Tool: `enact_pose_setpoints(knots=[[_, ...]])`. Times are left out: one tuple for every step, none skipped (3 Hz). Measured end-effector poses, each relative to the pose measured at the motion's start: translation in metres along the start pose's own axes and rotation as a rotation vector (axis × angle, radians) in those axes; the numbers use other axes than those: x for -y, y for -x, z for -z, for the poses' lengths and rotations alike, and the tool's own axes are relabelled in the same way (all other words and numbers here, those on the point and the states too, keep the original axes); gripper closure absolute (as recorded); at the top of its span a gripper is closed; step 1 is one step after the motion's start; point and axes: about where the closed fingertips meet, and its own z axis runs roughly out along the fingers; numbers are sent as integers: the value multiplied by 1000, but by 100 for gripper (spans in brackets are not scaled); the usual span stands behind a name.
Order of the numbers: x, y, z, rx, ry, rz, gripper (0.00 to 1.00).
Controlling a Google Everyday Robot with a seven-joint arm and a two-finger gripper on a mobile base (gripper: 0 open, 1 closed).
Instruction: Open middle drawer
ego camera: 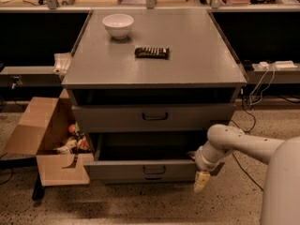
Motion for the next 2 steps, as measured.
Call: enact_pose_setpoints(knots=[[-1, 1, 1, 1, 2, 1, 37], [0, 1, 2, 1, 2, 1, 60]])
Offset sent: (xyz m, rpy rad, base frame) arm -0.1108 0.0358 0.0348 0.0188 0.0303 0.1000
